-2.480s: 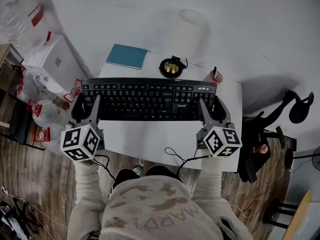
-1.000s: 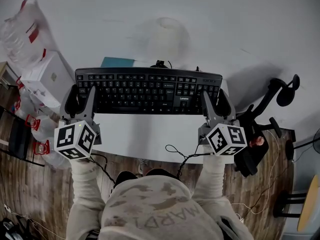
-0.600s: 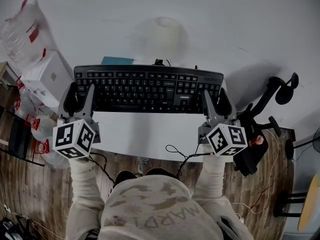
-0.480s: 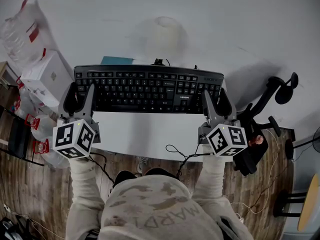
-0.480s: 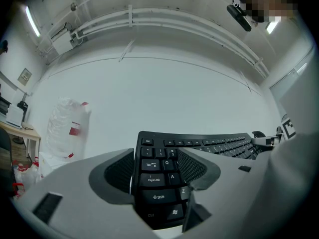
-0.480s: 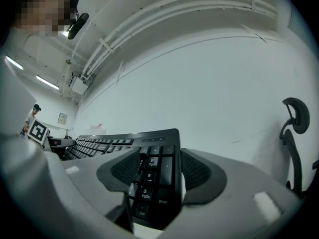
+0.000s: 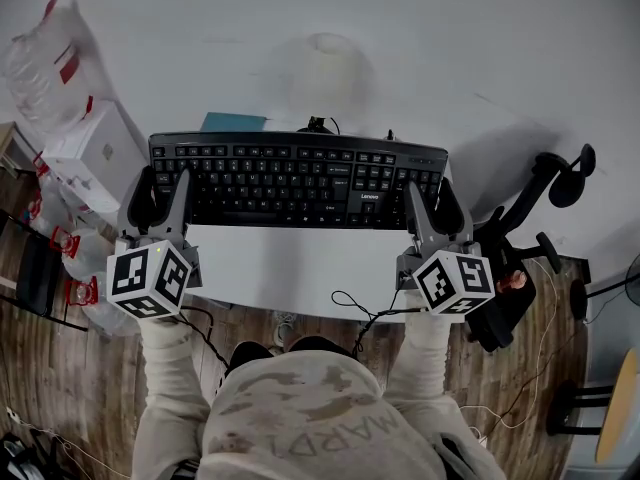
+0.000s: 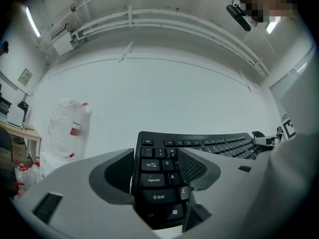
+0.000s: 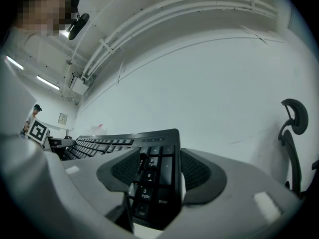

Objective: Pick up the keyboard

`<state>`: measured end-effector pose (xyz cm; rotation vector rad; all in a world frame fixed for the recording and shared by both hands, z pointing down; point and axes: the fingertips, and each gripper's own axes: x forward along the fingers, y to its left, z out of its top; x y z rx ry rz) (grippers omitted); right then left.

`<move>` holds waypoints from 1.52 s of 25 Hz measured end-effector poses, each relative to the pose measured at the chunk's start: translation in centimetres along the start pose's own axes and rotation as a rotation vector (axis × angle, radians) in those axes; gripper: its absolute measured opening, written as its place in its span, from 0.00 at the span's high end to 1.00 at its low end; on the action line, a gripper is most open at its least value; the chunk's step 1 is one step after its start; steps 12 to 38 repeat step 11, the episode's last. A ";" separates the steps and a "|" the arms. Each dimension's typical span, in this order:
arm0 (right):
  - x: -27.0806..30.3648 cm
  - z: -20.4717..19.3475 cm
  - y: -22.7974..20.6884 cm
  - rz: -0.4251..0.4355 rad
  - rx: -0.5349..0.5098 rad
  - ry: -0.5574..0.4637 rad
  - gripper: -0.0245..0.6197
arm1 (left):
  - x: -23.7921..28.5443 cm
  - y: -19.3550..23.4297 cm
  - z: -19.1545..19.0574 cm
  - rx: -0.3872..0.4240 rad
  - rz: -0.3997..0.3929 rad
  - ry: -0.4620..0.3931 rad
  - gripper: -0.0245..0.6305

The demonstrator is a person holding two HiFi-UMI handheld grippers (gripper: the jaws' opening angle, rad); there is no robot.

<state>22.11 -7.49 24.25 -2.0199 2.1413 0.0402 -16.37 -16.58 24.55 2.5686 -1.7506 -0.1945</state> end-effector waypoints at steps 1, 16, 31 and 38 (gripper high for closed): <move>0.0 0.0 0.0 0.001 0.001 0.001 0.56 | 0.0 0.0 0.0 0.002 0.001 0.001 0.54; 0.2 0.0 0.0 0.011 0.001 0.006 0.56 | -0.2 -0.1 0.0 0.005 0.019 0.013 0.54; 0.2 0.0 0.0 0.011 0.001 0.006 0.56 | -0.2 -0.1 0.0 0.005 0.019 0.013 0.54; 0.2 0.0 0.0 0.011 0.001 0.006 0.56 | -0.2 -0.1 0.0 0.005 0.019 0.013 0.54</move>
